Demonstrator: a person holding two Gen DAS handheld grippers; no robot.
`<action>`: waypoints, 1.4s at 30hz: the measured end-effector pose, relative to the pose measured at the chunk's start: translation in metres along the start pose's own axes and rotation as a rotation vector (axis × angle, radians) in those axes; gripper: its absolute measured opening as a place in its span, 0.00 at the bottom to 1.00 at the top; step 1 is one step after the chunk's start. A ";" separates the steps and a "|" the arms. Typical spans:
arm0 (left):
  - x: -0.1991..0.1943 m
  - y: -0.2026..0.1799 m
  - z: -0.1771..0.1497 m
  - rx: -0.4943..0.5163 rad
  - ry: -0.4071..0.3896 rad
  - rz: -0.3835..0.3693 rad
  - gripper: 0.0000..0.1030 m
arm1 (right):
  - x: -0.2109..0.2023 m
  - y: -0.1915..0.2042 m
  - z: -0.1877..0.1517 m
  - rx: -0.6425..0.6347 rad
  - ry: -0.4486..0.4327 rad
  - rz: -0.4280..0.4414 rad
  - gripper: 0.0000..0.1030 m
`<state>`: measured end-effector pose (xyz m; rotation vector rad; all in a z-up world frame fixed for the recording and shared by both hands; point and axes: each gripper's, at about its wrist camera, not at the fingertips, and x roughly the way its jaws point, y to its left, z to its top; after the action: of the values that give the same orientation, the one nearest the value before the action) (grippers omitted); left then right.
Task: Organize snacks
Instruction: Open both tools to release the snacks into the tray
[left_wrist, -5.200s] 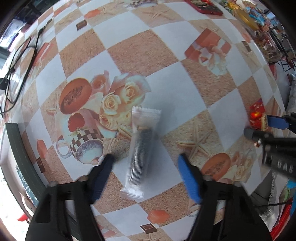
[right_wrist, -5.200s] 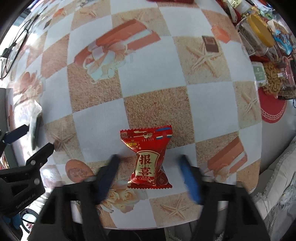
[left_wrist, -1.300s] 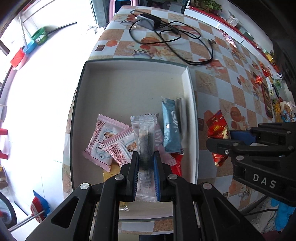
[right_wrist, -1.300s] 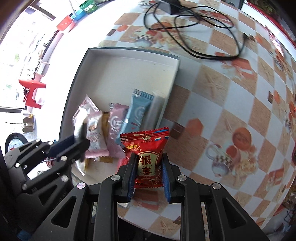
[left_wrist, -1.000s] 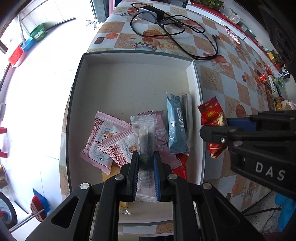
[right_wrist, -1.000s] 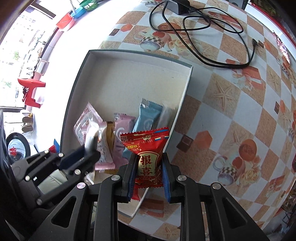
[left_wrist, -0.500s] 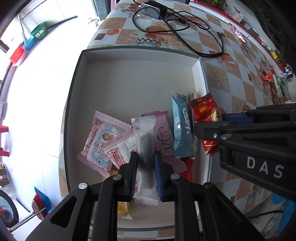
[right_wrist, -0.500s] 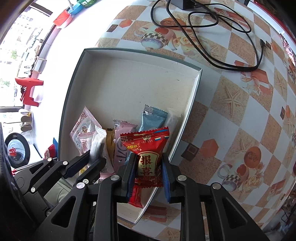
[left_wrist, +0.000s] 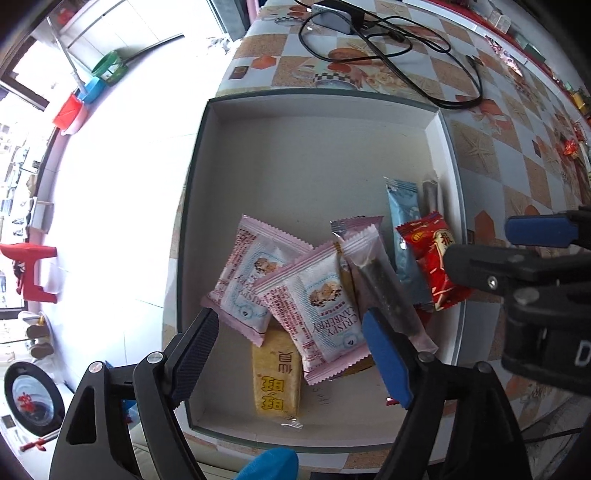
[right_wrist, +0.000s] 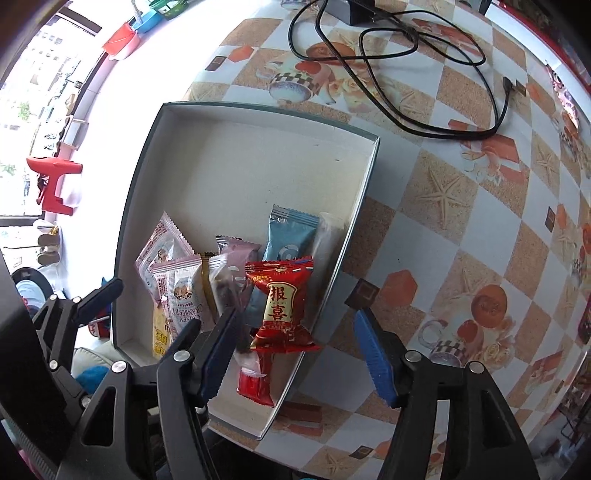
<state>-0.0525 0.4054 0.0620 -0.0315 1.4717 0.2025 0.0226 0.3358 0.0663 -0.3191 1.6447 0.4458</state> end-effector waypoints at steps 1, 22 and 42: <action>-0.001 0.001 -0.001 -0.002 -0.001 0.007 0.81 | -0.002 0.000 -0.003 0.000 -0.008 -0.004 0.92; -0.014 0.005 -0.015 0.014 0.010 0.005 0.81 | -0.027 0.011 -0.027 -0.083 -0.084 -0.104 1.00; -0.015 0.006 -0.017 0.021 0.006 -0.005 0.81 | -0.029 0.022 -0.028 -0.126 -0.088 -0.128 1.00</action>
<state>-0.0715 0.4072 0.0761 -0.0187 1.4794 0.1825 -0.0088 0.3404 0.1000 -0.4895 1.5038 0.4609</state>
